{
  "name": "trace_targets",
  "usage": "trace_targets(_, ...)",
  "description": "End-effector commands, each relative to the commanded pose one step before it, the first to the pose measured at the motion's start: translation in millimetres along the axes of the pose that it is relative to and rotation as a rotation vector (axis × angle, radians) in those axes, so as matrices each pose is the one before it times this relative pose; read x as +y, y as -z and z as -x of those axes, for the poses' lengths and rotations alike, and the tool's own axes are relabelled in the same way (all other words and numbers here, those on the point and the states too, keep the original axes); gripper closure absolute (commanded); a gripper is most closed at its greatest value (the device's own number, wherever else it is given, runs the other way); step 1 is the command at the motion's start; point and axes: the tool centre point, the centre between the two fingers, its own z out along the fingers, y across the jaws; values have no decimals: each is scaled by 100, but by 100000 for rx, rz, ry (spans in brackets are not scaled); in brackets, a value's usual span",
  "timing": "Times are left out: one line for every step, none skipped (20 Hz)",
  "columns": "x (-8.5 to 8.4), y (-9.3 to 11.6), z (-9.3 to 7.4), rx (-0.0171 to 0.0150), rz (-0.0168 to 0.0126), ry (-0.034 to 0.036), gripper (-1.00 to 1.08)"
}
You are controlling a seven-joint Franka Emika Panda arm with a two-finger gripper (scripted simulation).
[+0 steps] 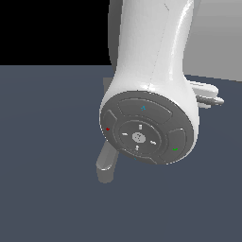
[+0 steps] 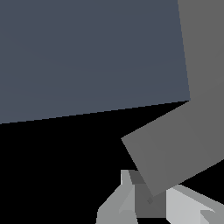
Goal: Turn on the faucet by rotating a designated handle.
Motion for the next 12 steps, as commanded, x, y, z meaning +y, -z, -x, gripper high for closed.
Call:
trace_targets(2914,91,-602,583,21962,10573,108)
trace_targets(-244,-31,-184,51,50,175,108)
trace_targets(-246,-31,-183,49,49,169,108)
trace_targets(-241,-32,-184,52,52,181,108)
trace_targets(-245,-31,-182,47,48,170,108)
trace_targets(-243,-33,-182,48,50,176,108)
trace_targets(-243,-34,-181,46,50,177,108)
trace_targets(0,0,0,0,0,0,108)
trace_targets(96,214,121,145,-340,-79,108)
trace_targets(-91,-10,-294,0,0,0,108)
trace_targets(-91,-10,-295,0,0,0,108)
trace_targets(-66,-6,-285,-19,43,14,108)
